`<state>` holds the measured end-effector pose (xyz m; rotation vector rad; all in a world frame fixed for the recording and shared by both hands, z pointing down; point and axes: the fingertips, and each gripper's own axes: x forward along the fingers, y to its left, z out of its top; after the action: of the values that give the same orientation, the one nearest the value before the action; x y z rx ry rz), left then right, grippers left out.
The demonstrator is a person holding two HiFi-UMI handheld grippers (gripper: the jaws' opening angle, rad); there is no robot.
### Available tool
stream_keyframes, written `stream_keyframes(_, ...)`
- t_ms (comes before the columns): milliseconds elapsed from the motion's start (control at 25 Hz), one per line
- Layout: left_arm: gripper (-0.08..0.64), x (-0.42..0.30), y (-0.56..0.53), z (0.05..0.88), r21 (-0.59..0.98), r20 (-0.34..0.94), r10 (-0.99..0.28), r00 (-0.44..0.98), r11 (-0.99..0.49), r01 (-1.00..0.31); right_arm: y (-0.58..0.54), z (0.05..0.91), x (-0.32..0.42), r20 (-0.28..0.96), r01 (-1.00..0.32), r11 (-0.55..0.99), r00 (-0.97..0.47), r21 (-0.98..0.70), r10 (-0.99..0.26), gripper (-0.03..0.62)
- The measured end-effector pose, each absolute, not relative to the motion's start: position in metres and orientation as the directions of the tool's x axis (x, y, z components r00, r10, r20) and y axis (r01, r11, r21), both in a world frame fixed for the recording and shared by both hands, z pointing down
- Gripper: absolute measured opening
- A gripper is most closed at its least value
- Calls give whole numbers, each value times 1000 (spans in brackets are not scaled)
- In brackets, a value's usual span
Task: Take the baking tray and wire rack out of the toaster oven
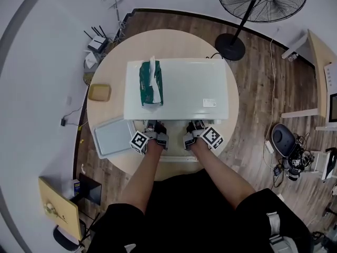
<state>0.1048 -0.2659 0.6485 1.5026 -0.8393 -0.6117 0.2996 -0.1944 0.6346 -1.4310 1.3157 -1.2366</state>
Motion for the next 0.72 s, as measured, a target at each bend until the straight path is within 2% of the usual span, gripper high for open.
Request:
stream_keyframes(480,238,108,-294,659,989,119,-820,560,45,-143,-212,651,308,179,-187,-184,44,-965,-983,265)
stream_keyframes(560,217,107,-296,659,986,131,-811,570,47,-159,-215,647,305,161,-177,-167,49,-970,-986,261)
stream_keyframes(600,175,108,-296,659,985,133,-803,581,41,-169,-216,644,303,154,-177,-160,49,-971,-987,230)
stream_keyframes(720,93,108,-297,647,989,83,-782,618,-11,-146,-215,645,298,191,-205,-195,43,-959,-981,19)
